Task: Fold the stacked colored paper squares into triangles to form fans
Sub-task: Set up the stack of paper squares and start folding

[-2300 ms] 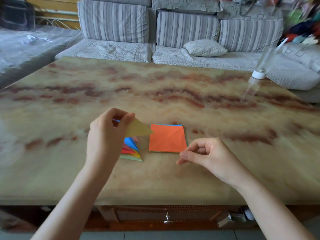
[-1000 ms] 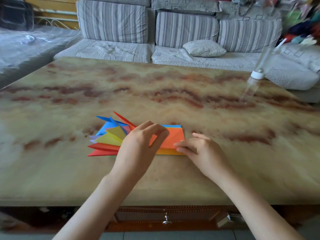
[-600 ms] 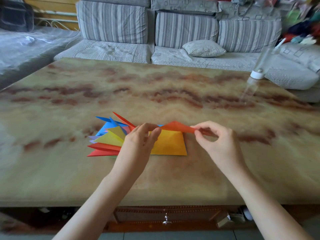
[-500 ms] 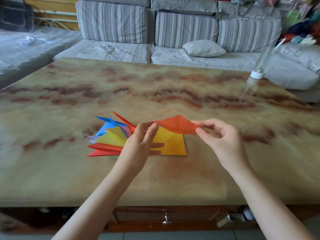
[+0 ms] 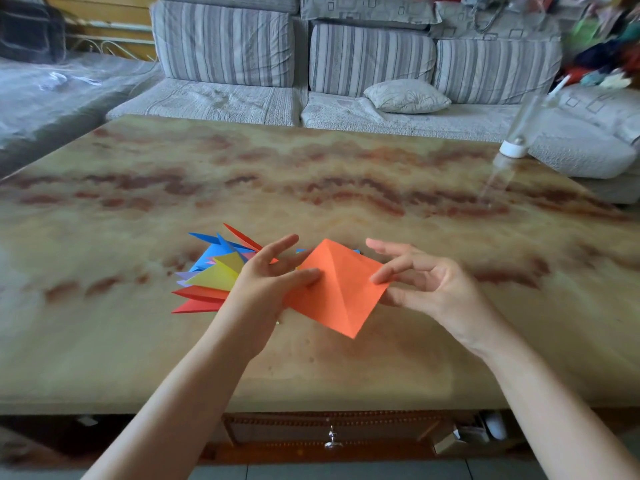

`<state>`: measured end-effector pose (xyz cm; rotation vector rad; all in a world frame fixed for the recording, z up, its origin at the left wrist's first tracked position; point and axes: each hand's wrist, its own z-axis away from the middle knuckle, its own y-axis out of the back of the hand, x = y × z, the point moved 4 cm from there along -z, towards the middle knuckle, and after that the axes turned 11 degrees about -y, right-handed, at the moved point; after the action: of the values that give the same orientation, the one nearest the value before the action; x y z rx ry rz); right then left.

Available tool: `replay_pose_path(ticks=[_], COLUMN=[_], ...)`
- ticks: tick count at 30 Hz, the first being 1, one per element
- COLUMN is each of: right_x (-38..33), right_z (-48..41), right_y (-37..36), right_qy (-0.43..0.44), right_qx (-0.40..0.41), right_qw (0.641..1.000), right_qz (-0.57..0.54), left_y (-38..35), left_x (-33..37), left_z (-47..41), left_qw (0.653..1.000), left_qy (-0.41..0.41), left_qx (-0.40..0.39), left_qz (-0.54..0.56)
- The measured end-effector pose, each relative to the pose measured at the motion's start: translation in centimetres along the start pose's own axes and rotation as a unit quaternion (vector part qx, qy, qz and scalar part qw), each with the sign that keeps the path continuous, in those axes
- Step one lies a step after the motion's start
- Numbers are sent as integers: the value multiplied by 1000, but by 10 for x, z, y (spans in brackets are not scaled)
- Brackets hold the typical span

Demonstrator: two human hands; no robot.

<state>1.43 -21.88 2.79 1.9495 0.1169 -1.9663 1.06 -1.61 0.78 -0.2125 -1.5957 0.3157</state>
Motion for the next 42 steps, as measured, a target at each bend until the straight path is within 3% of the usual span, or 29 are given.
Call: replay_pose_path(ticks=[4,9,12,18,24,28,34,42], right_x=[-2,-1,-2,-5,-1,4,5,4], right_z=[-1,-2,-1,2,2,-3,-7,-6], right_y=[-2,0,0,-2,-11,-11,-13,-12], right_qy=[15,24,36,67,31,-2,-18,-12], right_qx=[-18,-4,-8,-38,-83,-30,15,58], right_qw=[999,999,999,995,995,1000,1000,998], right_qz=[38,-26,-6,56,42,1,0,-26], left_y=[-1,-1,0,-1,-5,-8,-18,-24], left_x=[0,2,2,0,0,0,1,1], left_z=[0,1,1,4,7,9,13,18], left_qw=[999,999,999,997,992,988,989,976], left_qy=[13,19,27,50,-2,-5,17,-19], left_qx=[-14,-29,-24,-43,-70,-90,-134,-195], left_qz=[26,30,23,-47,-104,-122,-56,-94])
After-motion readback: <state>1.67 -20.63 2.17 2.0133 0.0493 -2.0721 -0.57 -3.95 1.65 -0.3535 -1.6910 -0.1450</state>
